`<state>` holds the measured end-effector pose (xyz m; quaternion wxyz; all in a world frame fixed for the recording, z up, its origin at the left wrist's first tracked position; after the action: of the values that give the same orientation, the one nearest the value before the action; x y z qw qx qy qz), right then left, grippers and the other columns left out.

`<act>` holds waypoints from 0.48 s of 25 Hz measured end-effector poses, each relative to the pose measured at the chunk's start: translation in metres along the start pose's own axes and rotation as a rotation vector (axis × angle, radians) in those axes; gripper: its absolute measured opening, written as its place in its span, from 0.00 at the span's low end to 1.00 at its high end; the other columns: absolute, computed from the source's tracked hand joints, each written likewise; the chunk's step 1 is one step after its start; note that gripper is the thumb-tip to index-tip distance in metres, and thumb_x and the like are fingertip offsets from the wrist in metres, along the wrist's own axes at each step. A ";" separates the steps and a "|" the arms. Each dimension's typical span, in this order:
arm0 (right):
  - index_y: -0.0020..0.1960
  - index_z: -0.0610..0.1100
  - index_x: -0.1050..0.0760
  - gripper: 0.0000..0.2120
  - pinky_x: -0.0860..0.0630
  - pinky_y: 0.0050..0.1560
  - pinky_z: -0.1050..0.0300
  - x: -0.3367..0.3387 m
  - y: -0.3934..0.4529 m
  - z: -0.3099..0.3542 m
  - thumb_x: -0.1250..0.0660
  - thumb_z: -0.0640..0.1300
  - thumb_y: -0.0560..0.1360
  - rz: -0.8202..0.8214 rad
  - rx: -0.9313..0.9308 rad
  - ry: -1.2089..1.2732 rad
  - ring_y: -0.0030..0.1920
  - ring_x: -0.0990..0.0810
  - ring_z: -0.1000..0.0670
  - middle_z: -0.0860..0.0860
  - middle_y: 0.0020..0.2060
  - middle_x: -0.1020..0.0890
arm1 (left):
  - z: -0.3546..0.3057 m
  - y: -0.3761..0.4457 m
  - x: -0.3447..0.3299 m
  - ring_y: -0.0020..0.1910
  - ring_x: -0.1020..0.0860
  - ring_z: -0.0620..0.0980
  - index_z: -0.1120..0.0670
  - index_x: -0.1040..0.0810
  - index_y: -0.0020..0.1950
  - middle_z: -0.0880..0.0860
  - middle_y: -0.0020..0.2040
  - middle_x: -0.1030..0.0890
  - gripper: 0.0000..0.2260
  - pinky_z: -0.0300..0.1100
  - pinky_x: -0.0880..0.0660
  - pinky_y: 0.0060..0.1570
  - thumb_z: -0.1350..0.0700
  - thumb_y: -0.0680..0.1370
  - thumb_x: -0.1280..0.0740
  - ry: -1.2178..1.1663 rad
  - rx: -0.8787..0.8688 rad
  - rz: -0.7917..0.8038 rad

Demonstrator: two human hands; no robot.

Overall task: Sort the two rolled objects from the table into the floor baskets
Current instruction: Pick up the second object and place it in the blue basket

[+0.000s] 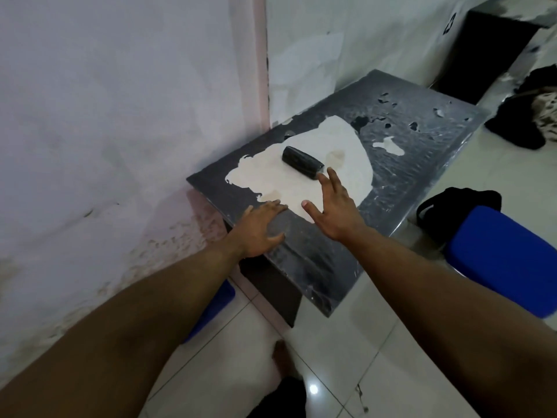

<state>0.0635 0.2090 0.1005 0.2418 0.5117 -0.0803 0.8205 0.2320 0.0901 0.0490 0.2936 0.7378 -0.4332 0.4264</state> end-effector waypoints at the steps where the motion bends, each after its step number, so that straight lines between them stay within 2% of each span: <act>1: 0.78 0.47 0.50 0.36 0.39 0.70 0.41 -0.004 0.017 -0.008 0.42 0.61 0.78 0.014 0.000 -0.014 0.76 0.43 0.39 0.45 0.80 0.53 | 0.009 0.017 -0.006 0.77 0.43 0.50 0.44 0.41 0.76 0.51 0.79 0.40 0.31 0.59 0.51 0.74 0.39 0.75 0.38 0.015 0.012 0.013; 6: 0.78 0.46 0.51 0.36 0.38 0.70 0.41 -0.026 0.097 -0.037 0.43 0.62 0.78 0.082 0.013 -0.064 0.76 0.42 0.39 0.45 0.80 0.54 | 0.055 0.083 -0.042 0.79 0.52 0.53 0.43 0.47 0.78 0.52 0.81 0.49 0.31 0.59 0.59 0.73 0.39 0.77 0.41 0.138 0.065 0.034; 10: 0.77 0.46 0.49 0.35 0.35 0.68 0.39 -0.045 0.151 -0.057 0.41 0.61 0.78 0.124 0.024 -0.048 0.74 0.38 0.38 0.44 0.79 0.50 | 0.079 0.113 -0.077 0.79 0.59 0.53 0.42 0.56 0.78 0.52 0.81 0.56 0.33 0.60 0.64 0.72 0.35 0.77 0.47 0.213 0.143 0.104; 12: 0.77 0.46 0.48 0.36 0.34 0.67 0.40 -0.056 0.173 -0.065 0.38 0.60 0.77 0.154 0.044 -0.053 0.73 0.37 0.38 0.43 0.79 0.49 | 0.084 0.118 -0.089 0.78 0.61 0.53 0.42 0.57 0.78 0.52 0.81 0.58 0.34 0.63 0.63 0.73 0.34 0.76 0.49 0.249 0.204 0.124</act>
<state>-0.0514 0.0655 0.0417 0.1645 0.5309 -0.1077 0.8243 0.1351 0.0037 -0.0616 0.2420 0.6770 -0.3926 0.5736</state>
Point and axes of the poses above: each hand's wrist, its own y-axis towards the middle knuckle, its own x-axis out of the back of the hand, z = x × y, the point moved 3 cm from there along y, towards the middle knuckle
